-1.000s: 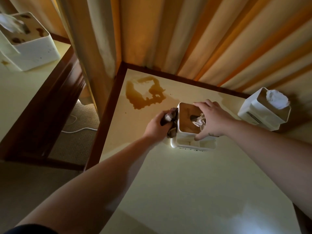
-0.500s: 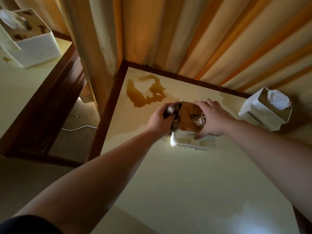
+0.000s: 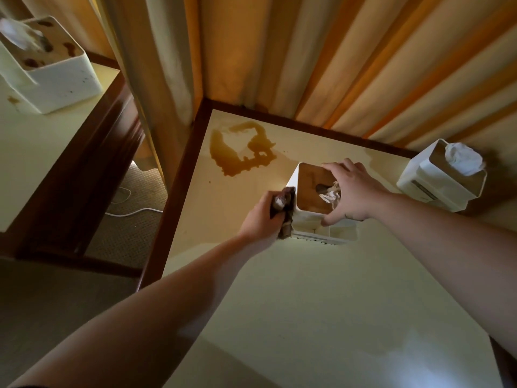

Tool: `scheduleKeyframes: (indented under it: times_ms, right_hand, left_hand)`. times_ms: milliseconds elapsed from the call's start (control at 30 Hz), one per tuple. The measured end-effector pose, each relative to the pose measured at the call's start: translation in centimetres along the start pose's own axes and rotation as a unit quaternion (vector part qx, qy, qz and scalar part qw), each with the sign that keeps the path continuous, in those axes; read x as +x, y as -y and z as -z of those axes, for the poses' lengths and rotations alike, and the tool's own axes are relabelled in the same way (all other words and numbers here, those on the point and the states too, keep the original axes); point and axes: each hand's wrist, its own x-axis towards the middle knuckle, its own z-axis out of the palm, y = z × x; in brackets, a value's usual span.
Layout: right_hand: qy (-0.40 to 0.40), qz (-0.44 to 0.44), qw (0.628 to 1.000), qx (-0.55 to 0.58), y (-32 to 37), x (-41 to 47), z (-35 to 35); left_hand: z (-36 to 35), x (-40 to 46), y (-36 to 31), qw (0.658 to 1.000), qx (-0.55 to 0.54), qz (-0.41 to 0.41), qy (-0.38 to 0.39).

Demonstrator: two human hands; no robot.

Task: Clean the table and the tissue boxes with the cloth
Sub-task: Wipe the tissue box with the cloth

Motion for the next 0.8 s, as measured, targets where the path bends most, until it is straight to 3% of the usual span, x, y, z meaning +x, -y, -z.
scheduleKeyframes:
  times_ms: [267,600,800]
  right_hand:
    - [0.004,-0.001,1.0,0.008,0.0,-0.1,0.1]
    - [0.011,-0.005,1.0,0.023,-0.2,0.2,0.0]
    - [0.002,0.0,1.0,0.016,-0.4,0.2,-0.3]
  left_hand:
    - [-1.1,-0.5,-0.6,0.995,-0.08,-0.01,-0.054]
    - [1.5,7.1,-4.7,1.0,0.019,-0.012,-0.014]
    - [0.2,3.6,-2.6,0.999,0.026,0.004,-0.022]
